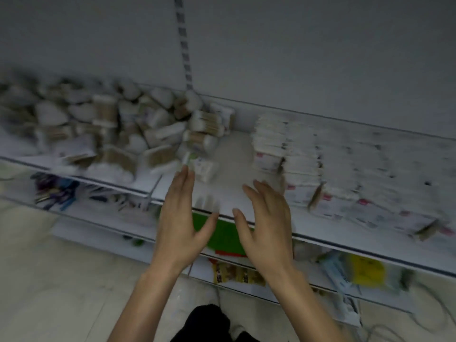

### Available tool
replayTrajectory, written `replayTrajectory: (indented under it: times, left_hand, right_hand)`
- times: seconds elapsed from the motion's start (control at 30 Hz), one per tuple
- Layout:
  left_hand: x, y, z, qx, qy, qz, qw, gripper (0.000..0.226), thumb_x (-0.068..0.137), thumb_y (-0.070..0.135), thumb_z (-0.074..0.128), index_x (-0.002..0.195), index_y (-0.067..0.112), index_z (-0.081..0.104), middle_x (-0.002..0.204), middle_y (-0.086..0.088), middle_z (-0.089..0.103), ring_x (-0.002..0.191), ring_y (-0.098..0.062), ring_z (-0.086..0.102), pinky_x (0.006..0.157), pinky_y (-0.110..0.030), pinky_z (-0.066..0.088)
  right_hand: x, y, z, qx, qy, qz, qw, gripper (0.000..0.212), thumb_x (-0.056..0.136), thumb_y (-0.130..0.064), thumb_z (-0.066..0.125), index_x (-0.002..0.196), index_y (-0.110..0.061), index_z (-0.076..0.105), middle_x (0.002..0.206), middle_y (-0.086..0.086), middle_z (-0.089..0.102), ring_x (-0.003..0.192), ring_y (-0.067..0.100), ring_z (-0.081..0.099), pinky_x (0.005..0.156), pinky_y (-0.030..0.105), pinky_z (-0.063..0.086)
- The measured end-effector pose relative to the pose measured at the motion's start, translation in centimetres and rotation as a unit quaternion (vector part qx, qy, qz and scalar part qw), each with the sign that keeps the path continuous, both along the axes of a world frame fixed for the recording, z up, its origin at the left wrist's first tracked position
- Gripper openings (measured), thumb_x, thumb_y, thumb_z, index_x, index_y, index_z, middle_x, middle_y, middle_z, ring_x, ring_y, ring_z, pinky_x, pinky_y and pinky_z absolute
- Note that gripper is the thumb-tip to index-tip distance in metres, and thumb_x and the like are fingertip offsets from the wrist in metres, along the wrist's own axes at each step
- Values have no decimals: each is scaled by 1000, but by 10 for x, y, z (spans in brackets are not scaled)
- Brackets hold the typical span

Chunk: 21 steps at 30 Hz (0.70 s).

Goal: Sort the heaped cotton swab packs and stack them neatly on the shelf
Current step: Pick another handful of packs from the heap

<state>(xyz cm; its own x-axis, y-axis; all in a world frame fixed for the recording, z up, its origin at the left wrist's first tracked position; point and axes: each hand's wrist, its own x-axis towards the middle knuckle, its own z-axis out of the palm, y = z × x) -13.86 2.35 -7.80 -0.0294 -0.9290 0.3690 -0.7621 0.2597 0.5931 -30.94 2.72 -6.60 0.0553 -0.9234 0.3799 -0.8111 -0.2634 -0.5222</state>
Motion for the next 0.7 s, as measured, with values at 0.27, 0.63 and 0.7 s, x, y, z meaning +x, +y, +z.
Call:
replayTrajectory:
  times: [0.27,0.63,0.7]
  left_hand:
    - [46,35,4,19,-6,87,996,86,86,57,47,154,21,9,162,2,8,148,-11,6,119,-44,19]
    - [83,-48,15,10,-5,-11,1000,81,88,58,45,151,26,6,158,7,9,145,-6,5,116,-27,12]
    - [94,-69,17,8,13,-36,999,80,89,55,49,149,29,4,157,8,8,145,-5,4,116,-25,11]
  right_hand:
    - [43,-44,-7,190,-54,96,976,70,95,-40,52,151,-20,16,157,2,20,142,18,22,117,32,19]
    - [81,-117,3,31,-4,-31,999,50,92,-33,58,135,-12,48,134,12,52,123,31,47,101,43,39]
    - [96,-135,9,-2,42,1,999,42,86,-21,64,127,-13,55,122,12,59,112,34,54,91,42,44]
